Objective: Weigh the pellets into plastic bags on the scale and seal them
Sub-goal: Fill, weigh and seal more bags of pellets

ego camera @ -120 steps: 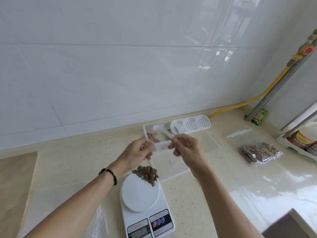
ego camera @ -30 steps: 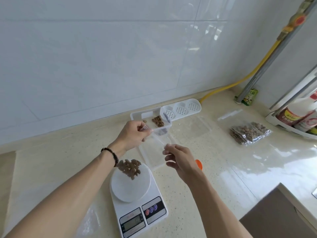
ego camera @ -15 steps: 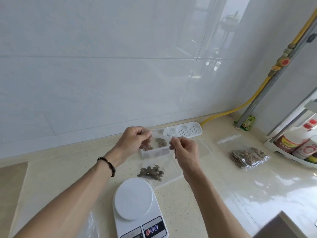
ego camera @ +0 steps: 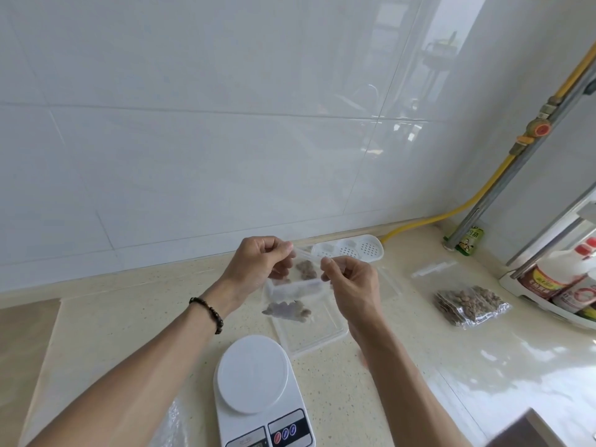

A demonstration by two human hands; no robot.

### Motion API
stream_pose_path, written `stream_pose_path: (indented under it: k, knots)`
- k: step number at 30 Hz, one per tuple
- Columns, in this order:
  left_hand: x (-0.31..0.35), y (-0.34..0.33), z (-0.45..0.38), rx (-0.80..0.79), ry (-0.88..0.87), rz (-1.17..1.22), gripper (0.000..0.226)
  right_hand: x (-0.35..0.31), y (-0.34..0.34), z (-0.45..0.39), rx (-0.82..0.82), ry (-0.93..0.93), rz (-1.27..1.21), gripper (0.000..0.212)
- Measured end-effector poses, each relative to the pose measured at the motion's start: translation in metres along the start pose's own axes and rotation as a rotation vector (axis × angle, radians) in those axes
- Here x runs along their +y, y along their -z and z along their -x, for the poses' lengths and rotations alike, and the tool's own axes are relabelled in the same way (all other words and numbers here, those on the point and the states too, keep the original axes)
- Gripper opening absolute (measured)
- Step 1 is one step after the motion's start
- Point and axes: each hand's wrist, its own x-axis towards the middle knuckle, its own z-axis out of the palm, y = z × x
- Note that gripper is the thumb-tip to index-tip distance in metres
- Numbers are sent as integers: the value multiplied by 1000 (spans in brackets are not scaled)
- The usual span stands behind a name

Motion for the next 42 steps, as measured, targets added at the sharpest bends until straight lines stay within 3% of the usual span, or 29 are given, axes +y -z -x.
stream_pose_path:
  k: [3,6,10,15,21,26,29,36,42]
  knots:
    - [1,1,0,-10,-33,-45,23,-2,3,1,-12,-38,-110,21]
    - [3,-3,3,-28,-131,-194,24,-11,7,1,-123,-23,-180,3]
    - [5,-11,4,-13,-234,-253,23,-17,5,-5,-263,120,154,18]
    - [5,-11,4,-73,-278,-356,20,-18,10,-6,-226,184,352,22]
    - [6,-10,4,9,-243,-258,18,-22,22,0,-204,49,25,14]
    - [5,-9,5,-88,-105,-136,16,-19,30,-1,-189,36,262,19]
    - [6,-15,5,-127,-145,-175,10,-21,31,-2,-177,68,313,20]
    - [12,-32,0,-32,-191,-76,15,-11,49,-3,-228,-39,-93,21]
    - [10,-62,-15,-81,-107,-90,11,3,75,-14,-73,29,14,23]
